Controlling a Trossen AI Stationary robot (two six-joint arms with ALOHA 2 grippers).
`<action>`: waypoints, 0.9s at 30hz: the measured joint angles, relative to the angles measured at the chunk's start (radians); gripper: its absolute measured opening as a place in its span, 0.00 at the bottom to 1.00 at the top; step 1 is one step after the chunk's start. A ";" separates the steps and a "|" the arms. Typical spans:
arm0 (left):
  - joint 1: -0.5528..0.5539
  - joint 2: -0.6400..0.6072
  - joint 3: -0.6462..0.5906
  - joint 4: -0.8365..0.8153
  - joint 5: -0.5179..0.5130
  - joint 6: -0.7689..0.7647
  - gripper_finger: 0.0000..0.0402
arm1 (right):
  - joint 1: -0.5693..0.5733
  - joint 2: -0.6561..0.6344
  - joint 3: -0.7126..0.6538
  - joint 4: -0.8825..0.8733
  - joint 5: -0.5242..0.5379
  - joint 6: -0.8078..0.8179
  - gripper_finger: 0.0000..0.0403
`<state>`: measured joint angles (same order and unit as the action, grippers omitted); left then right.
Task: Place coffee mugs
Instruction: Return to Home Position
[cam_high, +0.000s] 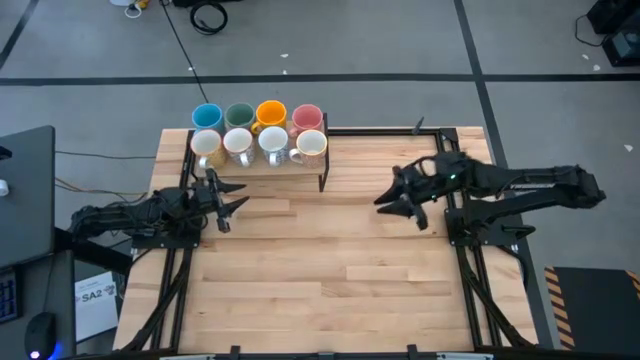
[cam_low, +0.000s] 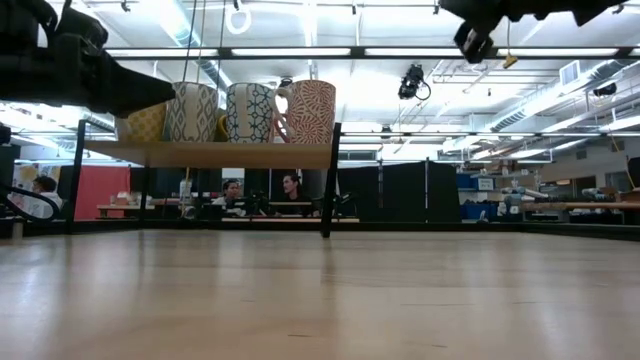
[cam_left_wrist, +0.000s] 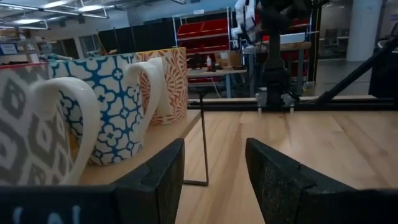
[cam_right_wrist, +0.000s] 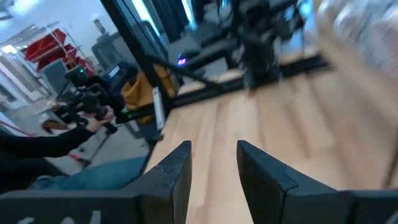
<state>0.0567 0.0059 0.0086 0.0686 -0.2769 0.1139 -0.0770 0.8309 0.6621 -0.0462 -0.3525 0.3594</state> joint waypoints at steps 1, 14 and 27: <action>0.003 0.000 0.000 -0.001 0.001 0.000 0.44 | -0.017 -0.022 0.000 -0.002 -0.007 -0.034 0.33; 0.008 0.000 -0.001 -0.009 -0.015 0.007 0.44 | -0.193 -0.259 -0.141 -0.095 0.000 -0.163 0.33; 0.008 0.000 -0.001 -0.011 -0.017 0.011 0.44 | -0.293 -0.569 -0.456 0.093 -0.027 -0.048 0.33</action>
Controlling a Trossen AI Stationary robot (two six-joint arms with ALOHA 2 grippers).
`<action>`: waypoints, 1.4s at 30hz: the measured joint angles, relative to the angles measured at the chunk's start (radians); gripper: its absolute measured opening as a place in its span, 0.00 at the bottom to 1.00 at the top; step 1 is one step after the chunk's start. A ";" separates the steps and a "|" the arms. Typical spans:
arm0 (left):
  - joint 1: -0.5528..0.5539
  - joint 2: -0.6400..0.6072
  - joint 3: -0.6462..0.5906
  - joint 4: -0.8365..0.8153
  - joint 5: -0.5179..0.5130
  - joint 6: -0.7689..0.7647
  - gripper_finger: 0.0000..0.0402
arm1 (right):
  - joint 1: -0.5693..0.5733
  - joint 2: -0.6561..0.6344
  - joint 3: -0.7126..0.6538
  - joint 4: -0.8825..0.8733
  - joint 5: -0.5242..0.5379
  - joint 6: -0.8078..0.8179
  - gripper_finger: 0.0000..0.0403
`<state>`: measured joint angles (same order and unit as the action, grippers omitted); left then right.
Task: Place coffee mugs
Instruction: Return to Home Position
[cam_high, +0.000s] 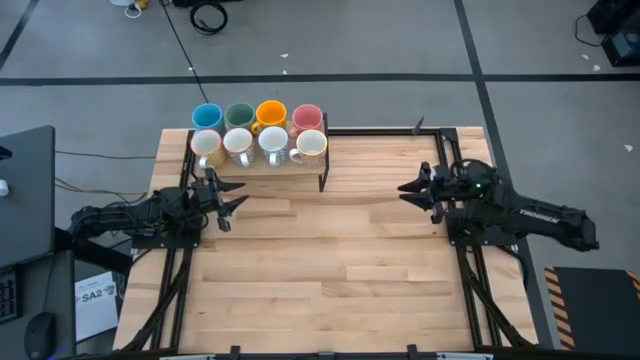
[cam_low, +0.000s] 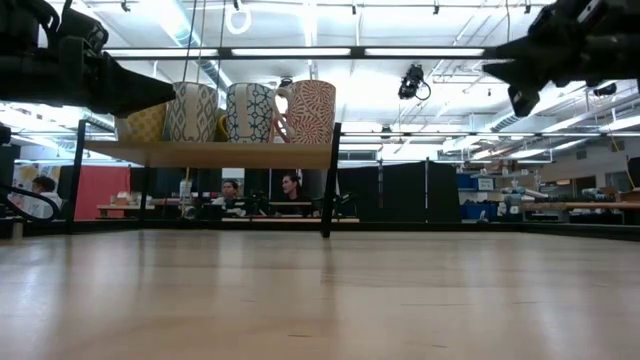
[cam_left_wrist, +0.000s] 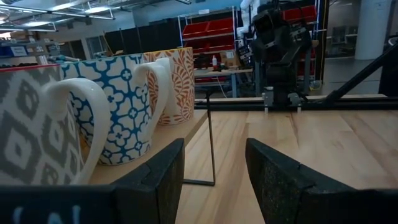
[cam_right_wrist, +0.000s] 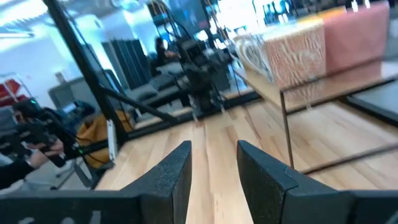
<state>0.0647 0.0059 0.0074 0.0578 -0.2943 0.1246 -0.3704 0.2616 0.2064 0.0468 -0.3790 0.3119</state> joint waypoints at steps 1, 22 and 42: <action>0.000 0.000 0.000 0.000 0.000 0.000 0.44 | -0.006 -0.022 -0.005 0.003 -0.011 0.000 0.33; 0.000 0.000 -0.001 -0.001 0.000 -0.004 0.44 | -0.017 -0.260 -0.020 -0.163 -0.007 0.005 0.33; 0.000 0.000 -0.001 -0.002 -0.001 -0.008 0.44 | 0.131 -0.257 -0.195 0.120 0.047 0.013 0.33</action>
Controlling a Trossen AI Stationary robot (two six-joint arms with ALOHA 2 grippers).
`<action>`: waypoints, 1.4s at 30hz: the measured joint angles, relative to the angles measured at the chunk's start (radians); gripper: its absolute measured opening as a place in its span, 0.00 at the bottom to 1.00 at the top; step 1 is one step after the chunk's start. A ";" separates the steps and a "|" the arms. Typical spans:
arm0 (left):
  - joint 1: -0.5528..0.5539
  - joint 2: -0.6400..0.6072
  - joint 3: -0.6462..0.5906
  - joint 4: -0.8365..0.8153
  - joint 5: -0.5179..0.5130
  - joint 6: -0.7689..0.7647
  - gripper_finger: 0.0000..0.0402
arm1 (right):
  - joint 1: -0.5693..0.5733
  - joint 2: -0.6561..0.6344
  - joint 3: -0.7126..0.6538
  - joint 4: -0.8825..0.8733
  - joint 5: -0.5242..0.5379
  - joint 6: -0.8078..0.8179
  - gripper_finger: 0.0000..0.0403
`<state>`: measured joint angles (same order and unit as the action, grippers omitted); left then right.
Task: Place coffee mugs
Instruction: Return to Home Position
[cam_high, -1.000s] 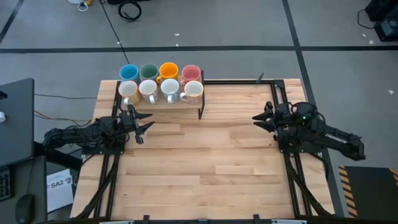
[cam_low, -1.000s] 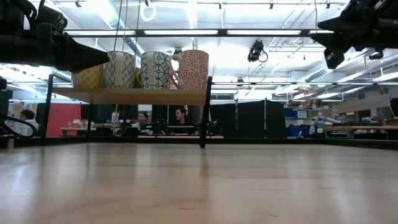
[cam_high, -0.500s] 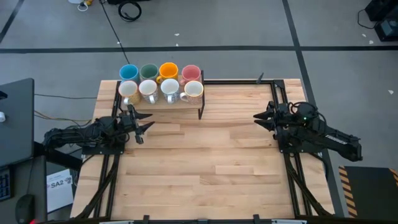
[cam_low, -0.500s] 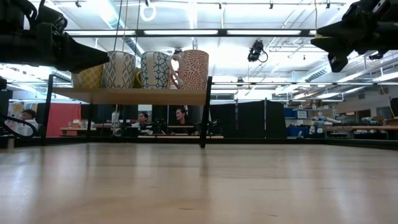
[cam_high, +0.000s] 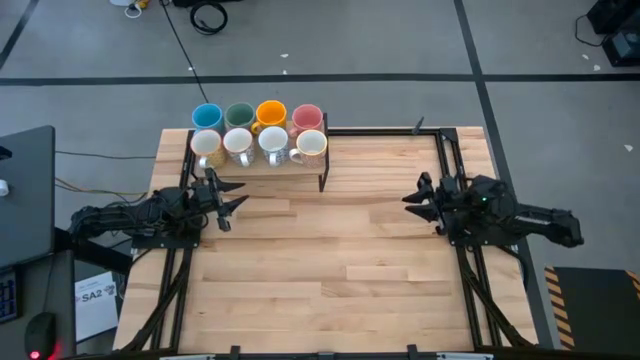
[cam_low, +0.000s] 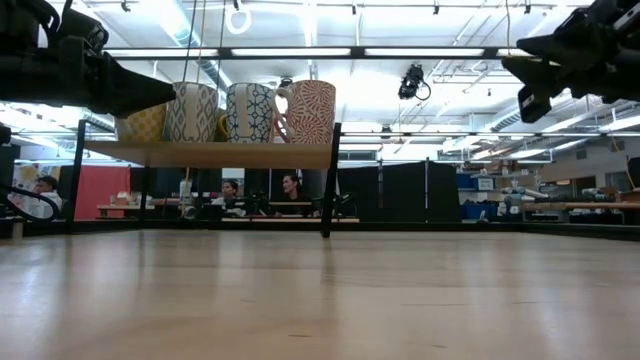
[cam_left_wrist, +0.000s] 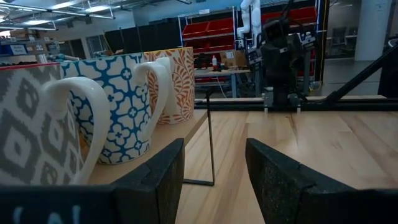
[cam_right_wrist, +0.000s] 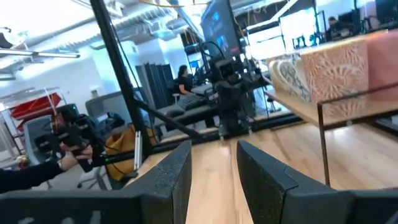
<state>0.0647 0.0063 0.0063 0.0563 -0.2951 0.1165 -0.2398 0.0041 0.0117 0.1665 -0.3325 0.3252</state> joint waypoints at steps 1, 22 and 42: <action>0.000 0.000 0.000 0.000 0.000 0.000 0.44 | 0.004 0.002 0.004 0.004 0.004 -0.008 0.33; -0.001 0.000 0.000 0.000 0.000 0.000 0.44 | 0.005 0.005 -0.005 -0.132 0.222 -0.119 0.33; -0.001 0.000 0.000 0.000 0.003 -0.015 0.44 | 0.005 0.007 -0.005 -0.132 0.235 -0.138 0.33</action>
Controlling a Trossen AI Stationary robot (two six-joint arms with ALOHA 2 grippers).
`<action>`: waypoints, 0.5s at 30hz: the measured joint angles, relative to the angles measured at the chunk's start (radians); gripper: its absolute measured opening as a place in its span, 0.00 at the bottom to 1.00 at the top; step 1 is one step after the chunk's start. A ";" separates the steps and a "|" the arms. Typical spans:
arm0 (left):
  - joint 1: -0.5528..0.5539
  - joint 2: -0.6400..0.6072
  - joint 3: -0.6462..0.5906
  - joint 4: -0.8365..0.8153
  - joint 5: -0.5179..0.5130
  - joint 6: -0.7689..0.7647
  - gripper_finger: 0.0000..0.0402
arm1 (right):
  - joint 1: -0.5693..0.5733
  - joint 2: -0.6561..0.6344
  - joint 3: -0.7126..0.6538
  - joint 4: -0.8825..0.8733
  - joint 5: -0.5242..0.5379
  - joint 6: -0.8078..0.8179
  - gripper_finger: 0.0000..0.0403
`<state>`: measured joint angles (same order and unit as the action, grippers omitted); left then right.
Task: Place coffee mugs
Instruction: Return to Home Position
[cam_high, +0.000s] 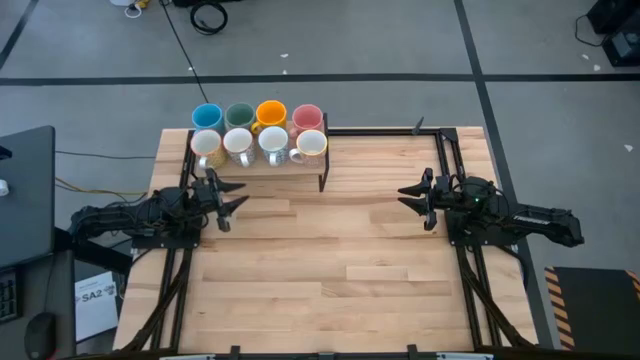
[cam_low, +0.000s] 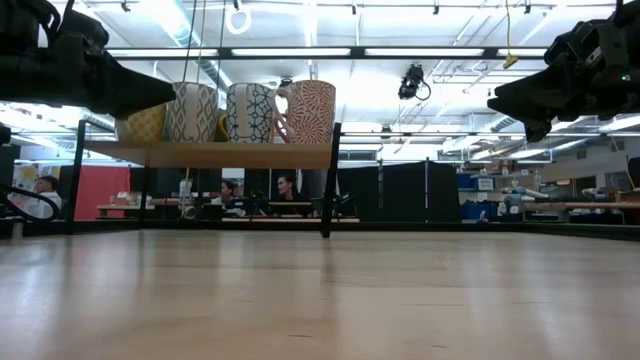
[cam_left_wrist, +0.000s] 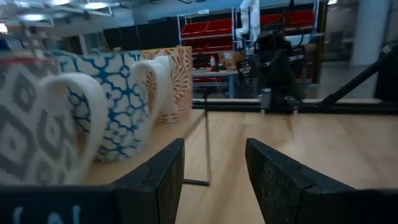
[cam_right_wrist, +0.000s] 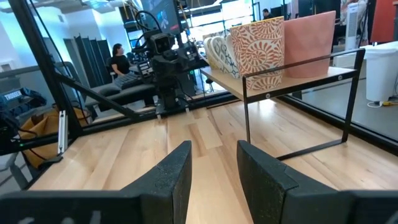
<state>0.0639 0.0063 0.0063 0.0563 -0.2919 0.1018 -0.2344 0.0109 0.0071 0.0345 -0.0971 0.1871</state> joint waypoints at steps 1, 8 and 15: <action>0.000 0.000 0.000 -0.001 0.010 -0.020 0.44 | 0.000 0.000 0.000 0.000 0.000 0.000 0.33; 0.000 0.000 0.000 -0.022 0.164 -0.023 0.44 | 0.000 0.000 0.000 0.000 0.000 0.000 0.33; 0.000 0.000 0.000 -0.039 0.258 -0.032 0.44 | 0.000 0.000 0.000 0.000 0.000 0.000 0.33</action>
<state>0.0643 0.0063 0.0060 0.0169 -0.0338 0.0698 -0.2347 0.0109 0.0071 0.0349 -0.0972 0.1875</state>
